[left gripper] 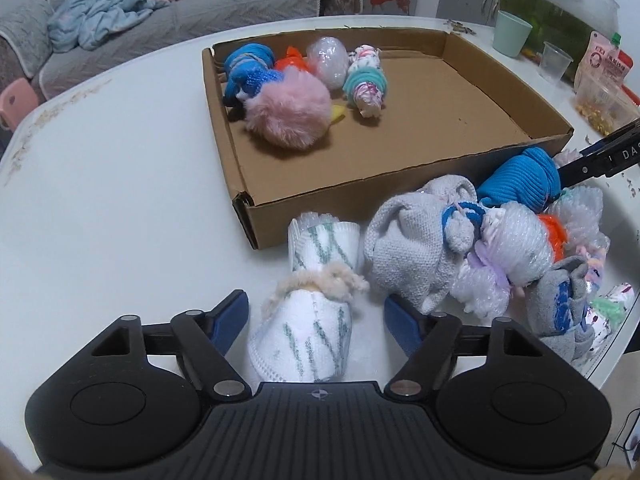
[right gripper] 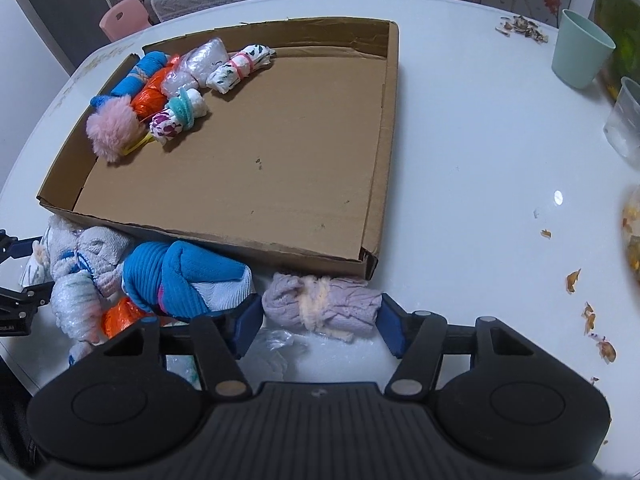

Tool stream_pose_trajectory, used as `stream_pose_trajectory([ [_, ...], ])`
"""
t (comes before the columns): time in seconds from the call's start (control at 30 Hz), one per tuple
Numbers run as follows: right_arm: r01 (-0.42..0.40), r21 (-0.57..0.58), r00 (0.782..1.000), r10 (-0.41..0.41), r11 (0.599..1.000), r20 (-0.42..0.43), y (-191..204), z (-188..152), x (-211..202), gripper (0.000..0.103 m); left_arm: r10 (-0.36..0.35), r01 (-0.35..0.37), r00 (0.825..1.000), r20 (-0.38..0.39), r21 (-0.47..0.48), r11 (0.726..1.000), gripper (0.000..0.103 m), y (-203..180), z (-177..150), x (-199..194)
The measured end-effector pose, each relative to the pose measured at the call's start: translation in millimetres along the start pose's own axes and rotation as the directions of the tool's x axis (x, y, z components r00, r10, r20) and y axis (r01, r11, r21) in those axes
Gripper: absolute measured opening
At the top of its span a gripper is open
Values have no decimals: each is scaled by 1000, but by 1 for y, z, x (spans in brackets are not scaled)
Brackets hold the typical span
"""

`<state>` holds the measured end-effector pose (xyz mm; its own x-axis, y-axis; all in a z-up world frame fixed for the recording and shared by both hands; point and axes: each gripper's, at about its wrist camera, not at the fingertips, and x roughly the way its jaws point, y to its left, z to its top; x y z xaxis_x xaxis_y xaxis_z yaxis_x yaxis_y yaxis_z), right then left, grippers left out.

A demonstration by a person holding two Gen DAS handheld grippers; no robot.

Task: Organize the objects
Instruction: 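Grasp the white striped bundle with the left gripper while the right grasps the lilac bundle, carry toward tray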

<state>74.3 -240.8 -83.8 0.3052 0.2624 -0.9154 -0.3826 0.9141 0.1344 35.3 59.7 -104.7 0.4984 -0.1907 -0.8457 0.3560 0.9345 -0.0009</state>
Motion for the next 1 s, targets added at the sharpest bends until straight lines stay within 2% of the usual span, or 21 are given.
stream_pose_trajectory([
  [0.07, -1, 0, 1000, 1, 1000, -2, 0, 0, 0, 57, 4, -4, 1000, 6, -4, 1000, 60, -1, 0, -3],
  [0.1, -1, 0, 1000, 1, 1000, -2, -1, 0, -1, 56, 7, -7, 1000, 6, -6, 1000, 48, -2, 1, -4],
  [0.13, -2, 1, 1000, 2, 1000, 0, -1, 0, -2, 56, 2, -2, 1000, 2, -14, 1000, 46, -1, 1, -5],
  [0.37, -7, 21, 1000, 7, 1000, 25, -6, -2, -16, 56, 38, -38, 999, -3, -55, 998, 45, 1, -10, -18],
  [0.57, -8, 44, 995, 3, 999, 97, -14, -2, -43, 56, 84, -80, 996, 32, -106, 991, 45, 11, -8, -53],
  [0.83, -13, 35, 978, 5, 999, 207, -15, 9, -73, 56, 134, -112, 984, 116, -175, 978, 45, 30, 16, -104],
  [1.0, -40, -8, 968, 40, 999, 248, -5, 27, -81, 56, 145, -118, 980, 139, -190, 975, 45, 31, 41, -113],
])
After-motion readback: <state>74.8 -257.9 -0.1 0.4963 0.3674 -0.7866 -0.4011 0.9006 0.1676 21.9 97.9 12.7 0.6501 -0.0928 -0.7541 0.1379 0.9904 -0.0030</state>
